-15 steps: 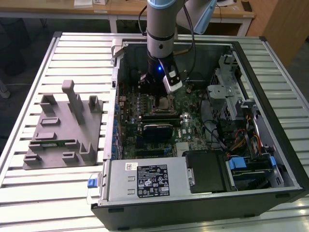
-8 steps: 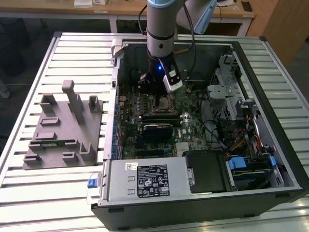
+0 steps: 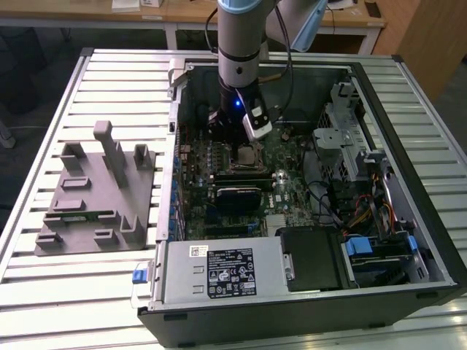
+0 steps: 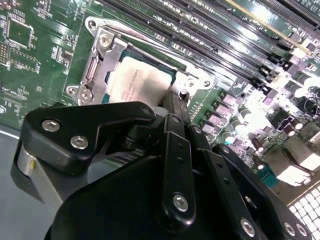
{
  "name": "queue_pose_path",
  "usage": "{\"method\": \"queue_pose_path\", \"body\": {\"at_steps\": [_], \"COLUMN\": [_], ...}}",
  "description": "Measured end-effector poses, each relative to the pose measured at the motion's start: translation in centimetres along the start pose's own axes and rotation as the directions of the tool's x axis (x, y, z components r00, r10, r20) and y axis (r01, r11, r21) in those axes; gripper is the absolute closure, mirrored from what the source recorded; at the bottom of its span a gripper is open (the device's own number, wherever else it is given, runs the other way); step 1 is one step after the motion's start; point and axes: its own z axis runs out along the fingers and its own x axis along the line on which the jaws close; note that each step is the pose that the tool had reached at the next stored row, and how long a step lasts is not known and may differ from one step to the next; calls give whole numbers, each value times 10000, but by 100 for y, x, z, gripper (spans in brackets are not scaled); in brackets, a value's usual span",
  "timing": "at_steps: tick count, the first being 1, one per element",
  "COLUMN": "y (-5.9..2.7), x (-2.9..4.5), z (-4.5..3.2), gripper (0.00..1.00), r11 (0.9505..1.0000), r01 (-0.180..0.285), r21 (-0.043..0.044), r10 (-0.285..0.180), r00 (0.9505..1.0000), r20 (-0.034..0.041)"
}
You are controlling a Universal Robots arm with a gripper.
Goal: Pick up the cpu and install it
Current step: 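Close the cpu cover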
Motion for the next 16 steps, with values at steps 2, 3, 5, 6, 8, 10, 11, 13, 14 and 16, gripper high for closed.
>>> {"method": "queue_pose_path", "body": {"at_steps": [2, 3, 5, 6, 8, 10, 11, 13, 14, 16], "y": [-7, -11, -20, -23, -25, -26, -27, -27, -27, -27], "x": [4, 4, 4, 4, 6, 6, 6, 7, 7, 6], "z": [2, 4, 7, 10, 17, 19, 21, 26, 28, 33], "gripper": [89, 89, 89, 89, 89, 89, 89, 89, 89, 89], "r11": [10000, 10000, 9999, 9998, 9998, 9998, 9998, 9998, 9997, 9997], "r01": [30, 45, 83, 101, 135, 148, 151, 160, 167, 183], "r21": [-41, -69, -128, -142, -155, -152, -153, -153, -152, -152], "r10": [-30, -45, -83, -101, -135, -149, -151, -160, -167, -183], "r00": [10000, 10000, 10000, 9999, 9999, 9999, 9999, 9999, 9999, 9998], "r20": [-4, -6, -10, -11, -11, -13, -13, -13, -14, -15]}}
